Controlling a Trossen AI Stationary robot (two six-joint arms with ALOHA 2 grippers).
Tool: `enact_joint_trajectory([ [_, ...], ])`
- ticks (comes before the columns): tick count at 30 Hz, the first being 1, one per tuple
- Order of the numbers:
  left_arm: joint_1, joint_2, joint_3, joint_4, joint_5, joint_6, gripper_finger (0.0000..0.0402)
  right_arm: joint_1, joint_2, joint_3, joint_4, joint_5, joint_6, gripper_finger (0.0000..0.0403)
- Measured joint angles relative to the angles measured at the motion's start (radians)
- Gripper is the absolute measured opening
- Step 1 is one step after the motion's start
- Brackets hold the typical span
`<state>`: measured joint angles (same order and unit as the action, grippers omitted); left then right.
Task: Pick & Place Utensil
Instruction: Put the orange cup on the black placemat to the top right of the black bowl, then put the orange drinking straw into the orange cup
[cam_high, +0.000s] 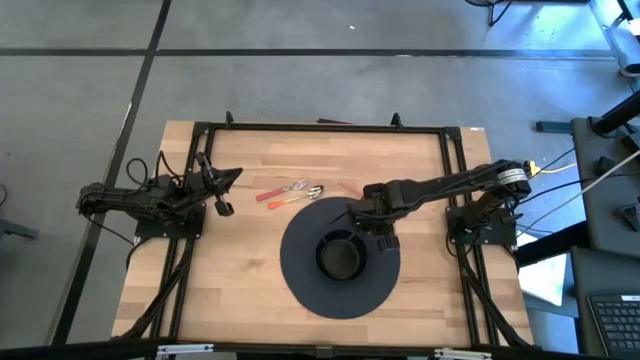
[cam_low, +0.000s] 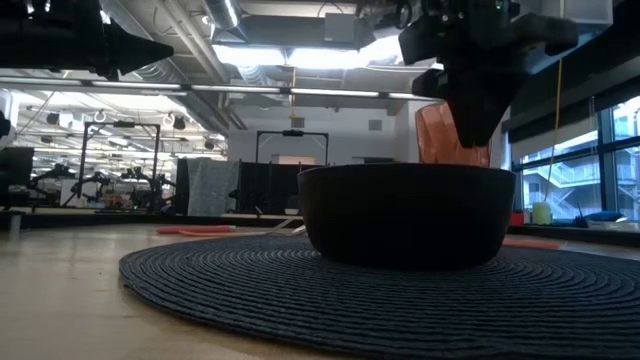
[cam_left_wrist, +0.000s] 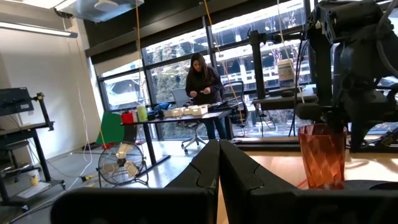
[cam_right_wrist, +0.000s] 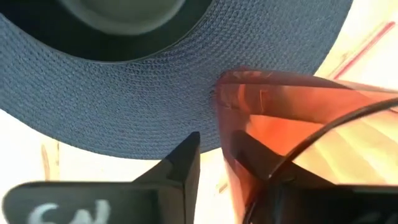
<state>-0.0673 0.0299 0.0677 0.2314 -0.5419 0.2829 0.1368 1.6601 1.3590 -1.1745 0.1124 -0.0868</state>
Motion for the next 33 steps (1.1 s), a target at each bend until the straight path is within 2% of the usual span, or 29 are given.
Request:
enact_joint_trajectory([
  [9, 0.000, 0.000, 0.000, 0.000, 0.000, 0.000, 0.0004, 0.000, -0.003, 0.065, -0.036, 0.000, 0.003, 0.0127],
  [20, 0.000, 0.000, 0.000, -0.004, 0.000, 0.000, 0.0004, 0.000, -0.005, 0.343, -0.222, 0.000, 0.000, 0.0125],
  [25, 0.000, 0.000, 0.000, -0.004, 0.000, 0.000, 0.0004, 0.003, -0.050, 0.473, -0.269, 0.001, -0.001, 0.0125],
  [27, 0.000, 0.000, 0.000, -0.004, 0.000, 0.000, 0.0004, 0.003, -0.089, 0.505, -0.279, 0.035, 0.000, 0.0125],
  [29, 0.000, 0.000, 0.000, -0.004, 0.000, 0.000, 0.0004, 0.003, -0.142, 0.512, -0.286, 0.117, 0.000, 0.0125],
  [33, 0.000, 0.000, 0.000, -0.005, 0.000, 0.000, 0.0004, -0.016, -0.271, 0.470, -0.283, 0.254, 0.023, 0.0125],
])
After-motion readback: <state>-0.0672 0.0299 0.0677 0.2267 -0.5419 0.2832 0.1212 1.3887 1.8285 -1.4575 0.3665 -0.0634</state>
